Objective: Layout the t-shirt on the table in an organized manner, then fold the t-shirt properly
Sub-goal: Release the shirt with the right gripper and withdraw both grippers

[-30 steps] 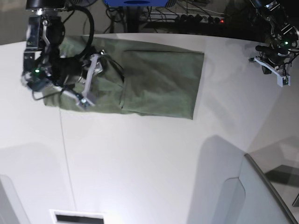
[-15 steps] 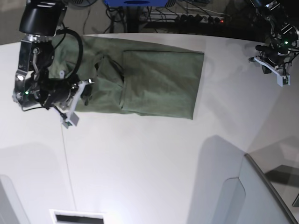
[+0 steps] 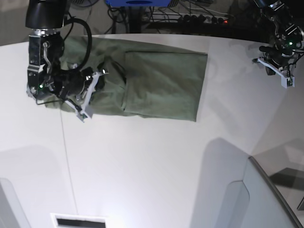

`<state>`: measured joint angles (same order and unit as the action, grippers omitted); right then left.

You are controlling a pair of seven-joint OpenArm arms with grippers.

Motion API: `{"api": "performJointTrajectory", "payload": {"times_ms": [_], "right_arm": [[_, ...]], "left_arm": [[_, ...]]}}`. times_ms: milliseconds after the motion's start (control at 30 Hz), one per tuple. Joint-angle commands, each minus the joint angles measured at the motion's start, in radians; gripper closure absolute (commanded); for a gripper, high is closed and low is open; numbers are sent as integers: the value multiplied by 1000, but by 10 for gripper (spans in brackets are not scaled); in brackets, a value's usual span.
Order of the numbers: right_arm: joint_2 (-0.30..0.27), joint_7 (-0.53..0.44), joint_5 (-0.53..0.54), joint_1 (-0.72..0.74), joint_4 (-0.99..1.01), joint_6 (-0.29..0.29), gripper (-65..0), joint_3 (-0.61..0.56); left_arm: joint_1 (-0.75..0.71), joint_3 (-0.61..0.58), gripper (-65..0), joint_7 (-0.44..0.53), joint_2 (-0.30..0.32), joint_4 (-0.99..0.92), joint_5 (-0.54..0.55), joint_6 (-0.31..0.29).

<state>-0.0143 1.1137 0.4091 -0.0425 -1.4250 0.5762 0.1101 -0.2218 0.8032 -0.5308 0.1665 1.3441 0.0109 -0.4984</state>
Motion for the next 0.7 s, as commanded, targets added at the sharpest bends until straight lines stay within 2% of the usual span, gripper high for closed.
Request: {"api": "performJointTrajectory", "payload": {"times_ms": [0,133,233,367,400,467,533,600,633,667], "right_arm": [[-5,-14,14,19,10,3,-27,7],[-19,-13,18,25,13,3,-29,12],[-22,42,20,14,-138,3,-29,21],[-23,133,20,-12,-365,5,-51,168],[-25,144,20,-10,-371,6,-90,222],[-48,144,20,5,-346,52,-233,317],[-83,144,20,17,-267,122,-411,377],[-128,138,20,19,-161,122,-581,434],[-145,136,20,19,-112,122,-635,455],[-161,134,20,16,-61,122,-650,478]], "left_arm": [[2,5,0,18,17,16,10,4],[3,5,0,18,17,16,10,4],[3,5,0,18,17,16,10,4],[2,11,0,18,17,16,10,4],[2,12,0,18,18,16,10,4],[-3,12,0,21,18,16,10,4],[-8,8,0,57,18,16,10,4],[-20,3,0,96,15,7,10,4],[-21,3,0,105,14,1,10,4],[-21,3,0,110,14,-8,10,4]]}}
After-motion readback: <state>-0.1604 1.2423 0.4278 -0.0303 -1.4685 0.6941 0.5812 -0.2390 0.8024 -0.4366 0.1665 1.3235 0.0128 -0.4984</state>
